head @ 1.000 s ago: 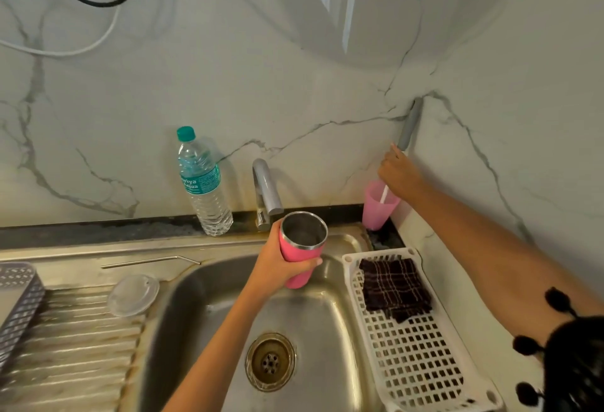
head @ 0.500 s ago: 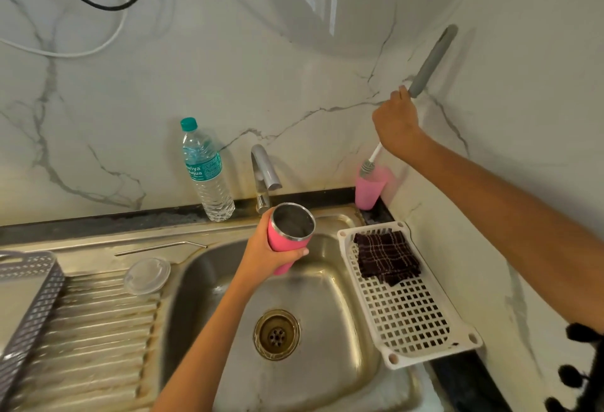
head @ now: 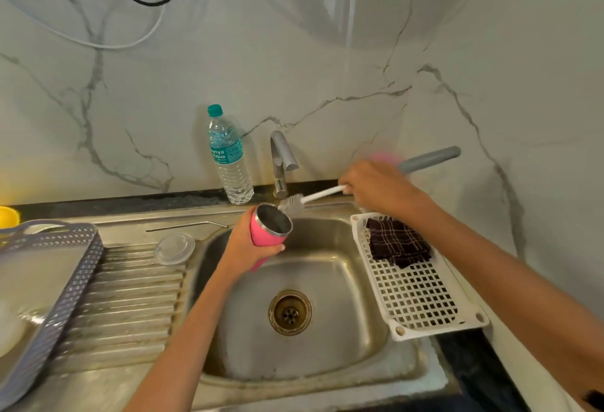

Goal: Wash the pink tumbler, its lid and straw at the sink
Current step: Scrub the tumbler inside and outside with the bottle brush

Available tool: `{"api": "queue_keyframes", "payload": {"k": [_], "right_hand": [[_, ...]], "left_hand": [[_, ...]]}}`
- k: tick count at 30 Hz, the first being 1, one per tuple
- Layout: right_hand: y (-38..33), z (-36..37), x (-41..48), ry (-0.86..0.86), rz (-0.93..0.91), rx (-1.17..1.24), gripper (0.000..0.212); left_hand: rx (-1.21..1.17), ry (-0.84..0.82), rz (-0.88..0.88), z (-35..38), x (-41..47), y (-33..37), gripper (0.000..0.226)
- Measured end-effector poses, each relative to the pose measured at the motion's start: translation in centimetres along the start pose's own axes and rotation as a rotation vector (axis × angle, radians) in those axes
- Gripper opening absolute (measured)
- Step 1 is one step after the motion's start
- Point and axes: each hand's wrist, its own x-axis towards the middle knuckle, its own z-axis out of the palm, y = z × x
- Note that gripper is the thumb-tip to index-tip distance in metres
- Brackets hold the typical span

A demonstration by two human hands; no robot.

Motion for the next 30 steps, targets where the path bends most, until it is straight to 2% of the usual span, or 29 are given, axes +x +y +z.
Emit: {"api": "queue_keyframes", "payload": {"k": [3,9,13,18,23,27,30], "right_hand": [[-1.8,2.0,-0.2,-0.046,-0.149,-0.03,0.015],[-3.6,4.4,0.1,-0.08,-0.283,-0.137,0.013],[-4.1,4.6,-0.5,-0.128,-0.429,-0.118,0.014],[-3.2,5.1,0.0,-0.052,-0.287,-0.073,0.018],[-5.2,5.9,-1.0,-0.123,-0.408,-0.052,0.011],[-3.7,5.6,0.4,-0.007,-0.265,-0.084,0.017],[-3.8,6.8,0.0,-0.049,-0.267,-0.1,0.023]], "left_hand": [[0.049,-0.015,0.01,-0.7,-0.1,-0.2,0.086],[0.304,-0.11,0.062,-1.6,-0.5,-1.4,0.098],[0.376,-0.131,0.09,-1.7,-1.1,-1.5,0.098],[0.355,-0.157,0.057,-0.9,-1.7,-1.4,0.1],[0.407,-0.155,0.107,-1.0,-0.8,-0.9,0.098],[0.421,-0.179,0.113,-1.1,-0.7,-0.4,0.101],[0.498,-0.165,0.151,-1.9,-0.2,0.1,0.101]]}}
